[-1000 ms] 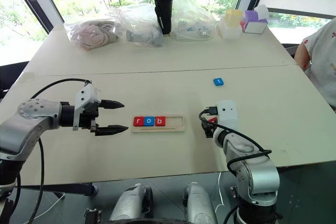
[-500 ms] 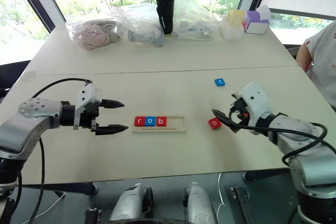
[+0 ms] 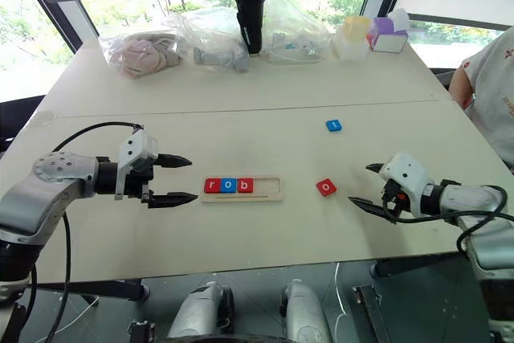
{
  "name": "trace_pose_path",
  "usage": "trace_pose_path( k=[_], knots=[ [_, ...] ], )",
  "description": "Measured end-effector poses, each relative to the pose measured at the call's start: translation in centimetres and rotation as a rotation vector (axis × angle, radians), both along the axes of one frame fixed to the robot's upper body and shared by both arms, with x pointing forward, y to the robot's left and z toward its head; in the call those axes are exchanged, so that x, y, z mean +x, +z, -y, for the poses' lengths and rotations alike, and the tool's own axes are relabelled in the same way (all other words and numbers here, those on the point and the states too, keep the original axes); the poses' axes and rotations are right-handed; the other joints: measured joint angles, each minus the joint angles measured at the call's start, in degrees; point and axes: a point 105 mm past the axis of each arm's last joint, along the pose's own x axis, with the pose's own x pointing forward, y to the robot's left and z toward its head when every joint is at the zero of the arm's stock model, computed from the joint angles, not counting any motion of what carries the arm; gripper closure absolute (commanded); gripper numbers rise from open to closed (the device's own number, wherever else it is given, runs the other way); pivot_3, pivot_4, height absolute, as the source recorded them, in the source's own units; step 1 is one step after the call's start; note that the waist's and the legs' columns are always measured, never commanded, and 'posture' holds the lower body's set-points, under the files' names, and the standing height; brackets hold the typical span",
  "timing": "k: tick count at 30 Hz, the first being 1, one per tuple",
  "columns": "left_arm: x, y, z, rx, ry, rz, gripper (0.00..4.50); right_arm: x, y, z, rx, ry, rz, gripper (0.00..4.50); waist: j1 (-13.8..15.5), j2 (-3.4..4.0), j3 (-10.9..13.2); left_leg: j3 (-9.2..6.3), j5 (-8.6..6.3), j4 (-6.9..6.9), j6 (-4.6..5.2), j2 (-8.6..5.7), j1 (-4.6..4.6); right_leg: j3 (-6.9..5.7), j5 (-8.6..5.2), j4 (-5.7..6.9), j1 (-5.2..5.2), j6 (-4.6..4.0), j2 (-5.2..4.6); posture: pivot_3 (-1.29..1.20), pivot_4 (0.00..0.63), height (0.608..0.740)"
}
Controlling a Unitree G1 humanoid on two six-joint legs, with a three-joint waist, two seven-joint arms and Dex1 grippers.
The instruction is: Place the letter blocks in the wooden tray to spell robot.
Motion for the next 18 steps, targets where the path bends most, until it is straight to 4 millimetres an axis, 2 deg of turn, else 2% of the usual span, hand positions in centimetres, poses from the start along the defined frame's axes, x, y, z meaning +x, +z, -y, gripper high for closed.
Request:
trace_pose_path(
  k=[3, 7, 18],
  knots=[
    [0.0, -0.1, -0.1, 0.001, 0.004, -0.001, 0.00, 1.0, -1.1, -0.8, -0.005, 0.044, 0.006, 0.02, 0.02, 0.00, 0.00, 0.01, 0.00, -0.01, 0.00, -0.01, -0.02, 0.00, -0.01, -0.01, 0.00, 0.03, 0.00, 0.00, 0.150, 0.740],
    [-0.1, -0.3, -0.3, 0.004, 0.016, -0.006, 0.00, 1.3, -2.1, -1.9, -0.015, 0.116, -0.009, 0.02, 0.15, 0.00, 0.00, 0.01, 0.00, 0.00, 0.00, -0.01, -0.04, 0.00, -0.01, 0.00, 0.01, 0.07, -0.01, 0.00, 0.150, 0.740],
    [-0.2, -0.1, -0.4, 0.011, 0.030, 0.002, 0.00, 2.9, -1.9, -3.2, -0.070, 0.230, 0.018, 0.02, -0.15, 0.00, 0.00, 0.06, 0.00, 0.02, -0.01, 0.03, 0.26, 0.02, 0.00, 0.08, 0.18, 0.03, 0.00, 0.00, 0.150, 0.740]
  ],
)
